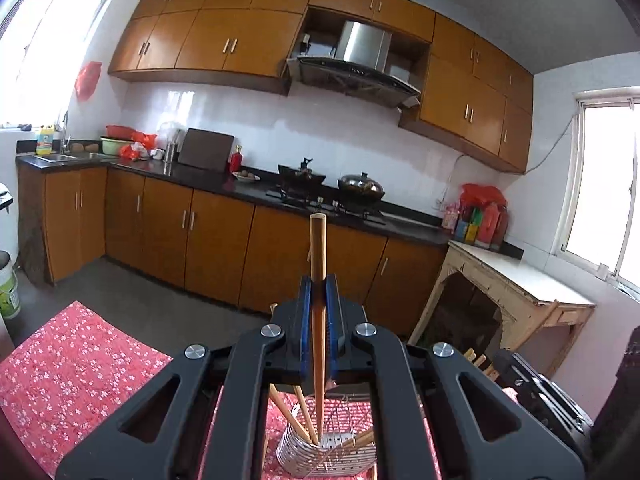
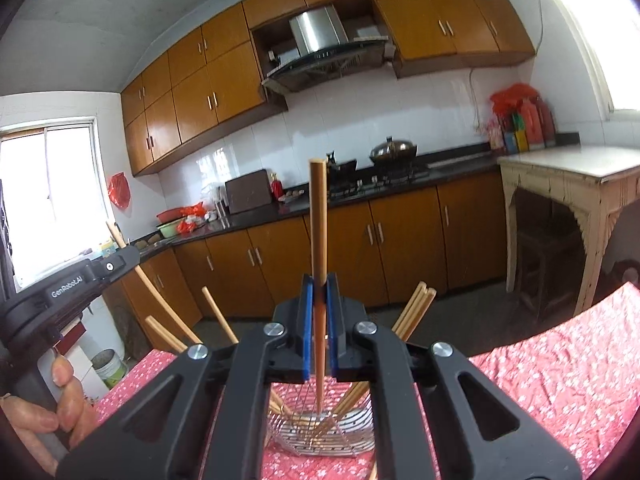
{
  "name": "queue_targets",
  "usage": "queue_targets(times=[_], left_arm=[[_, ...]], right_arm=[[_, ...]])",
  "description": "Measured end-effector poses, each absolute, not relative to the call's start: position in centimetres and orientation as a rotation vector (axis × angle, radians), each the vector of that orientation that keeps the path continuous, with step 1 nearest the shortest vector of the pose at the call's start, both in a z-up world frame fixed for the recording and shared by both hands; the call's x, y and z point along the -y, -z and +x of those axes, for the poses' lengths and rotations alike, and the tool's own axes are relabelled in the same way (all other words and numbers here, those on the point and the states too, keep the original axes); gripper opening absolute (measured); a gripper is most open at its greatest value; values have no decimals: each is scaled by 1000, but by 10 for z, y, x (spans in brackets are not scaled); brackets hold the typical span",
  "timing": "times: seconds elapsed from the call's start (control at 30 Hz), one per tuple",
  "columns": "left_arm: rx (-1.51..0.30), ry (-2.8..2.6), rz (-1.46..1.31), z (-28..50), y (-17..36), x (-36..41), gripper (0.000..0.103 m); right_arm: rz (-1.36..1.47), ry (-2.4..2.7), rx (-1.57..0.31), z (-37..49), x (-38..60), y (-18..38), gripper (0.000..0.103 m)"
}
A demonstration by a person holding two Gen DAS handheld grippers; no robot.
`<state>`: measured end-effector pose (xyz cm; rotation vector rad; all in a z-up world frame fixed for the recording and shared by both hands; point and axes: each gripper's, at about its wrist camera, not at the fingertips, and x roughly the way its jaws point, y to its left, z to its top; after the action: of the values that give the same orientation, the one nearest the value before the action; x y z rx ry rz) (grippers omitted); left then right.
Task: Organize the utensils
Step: 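Lower the left gripper's chopstick into the wire holder while the right gripper inserts its chopstick, then open both grippers to drop the chopsticks into the wire holder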
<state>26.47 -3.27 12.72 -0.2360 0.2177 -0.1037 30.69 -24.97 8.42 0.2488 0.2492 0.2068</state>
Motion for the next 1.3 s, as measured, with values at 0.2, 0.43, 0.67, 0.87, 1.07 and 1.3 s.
queue_targets(times=[0.2,0.43,0.67,0.87,1.07,1.3], left_arm=[[-286,123,-244,273,-117,30,7],[-347,104,-221,287,-99,30,7],[-372,91,-216,292,-90,30,7],[-387,66,-203,295,-91,31,10],[-373,65,-214,285,-99,24,41],[-354,65,-239,260,-111,8,41]], right_arm=[[280,-214,-314,322,248,-69,8],[313,-216,-386,337,248,-50,8],[329,-214,-414,342,251,-41,8],[315,-174,-423,345,253,-36,19],[319,-110,-388,330,266,-44,37],[303,-72,-353,298,279,-52,39]])
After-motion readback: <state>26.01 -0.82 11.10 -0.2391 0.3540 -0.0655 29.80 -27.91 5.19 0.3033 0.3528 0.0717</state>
